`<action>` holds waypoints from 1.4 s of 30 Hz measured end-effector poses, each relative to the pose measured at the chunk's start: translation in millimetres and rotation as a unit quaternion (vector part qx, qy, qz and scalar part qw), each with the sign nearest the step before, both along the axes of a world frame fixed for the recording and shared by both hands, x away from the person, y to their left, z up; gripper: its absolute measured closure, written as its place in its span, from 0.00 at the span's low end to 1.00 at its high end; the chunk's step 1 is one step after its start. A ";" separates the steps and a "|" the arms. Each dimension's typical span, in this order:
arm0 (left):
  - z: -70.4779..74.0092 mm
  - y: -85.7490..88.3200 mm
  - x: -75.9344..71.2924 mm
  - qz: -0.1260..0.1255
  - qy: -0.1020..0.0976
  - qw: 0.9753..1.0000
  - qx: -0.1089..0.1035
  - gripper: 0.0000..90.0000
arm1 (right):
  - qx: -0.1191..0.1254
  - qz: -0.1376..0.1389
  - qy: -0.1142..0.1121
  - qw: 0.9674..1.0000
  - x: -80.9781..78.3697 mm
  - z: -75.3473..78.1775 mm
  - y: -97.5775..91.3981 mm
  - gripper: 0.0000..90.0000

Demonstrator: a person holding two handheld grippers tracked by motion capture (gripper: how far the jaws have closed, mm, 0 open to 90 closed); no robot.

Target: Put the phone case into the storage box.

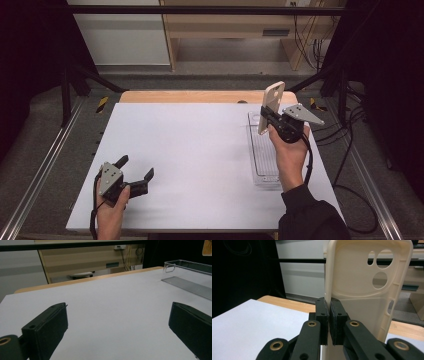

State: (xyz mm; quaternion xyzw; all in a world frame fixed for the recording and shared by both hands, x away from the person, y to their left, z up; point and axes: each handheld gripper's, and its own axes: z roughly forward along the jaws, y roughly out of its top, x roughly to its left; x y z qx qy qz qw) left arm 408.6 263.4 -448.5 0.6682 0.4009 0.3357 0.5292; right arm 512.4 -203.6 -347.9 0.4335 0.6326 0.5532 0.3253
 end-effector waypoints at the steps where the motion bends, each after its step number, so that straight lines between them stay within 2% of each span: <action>1: 0.0 0.0 0.0 0.000 0.000 1.000 0.000 0.02 | 0.000 0.000 0.000 1.000 0.0 0.0 0.0 0.96; 6: 0.6 0.2 -1.4 -0.003 -0.008 1.000 -0.003 0.02 | 0.006 -0.007 0.011 1.000 4.4 -5.4 -3.5 0.96; 25: 1.0 1.5 -2.7 -0.007 -0.015 1.000 -0.006 0.02 | 0.007 -0.028 0.017 0.999 17.4 -13.2 -1.9 0.96; 34: 1.1 1.0 -2.7 -0.007 -0.017 1.000 -0.007 0.02 | 0.013 -0.036 0.025 0.999 26.9 -19.7 0.1 0.96; 42: 1.3 1.5 -2.8 -0.007 -0.019 1.000 -0.009 0.02 | 0.013 -0.046 0.031 0.998 41.7 -32.2 3.4 0.96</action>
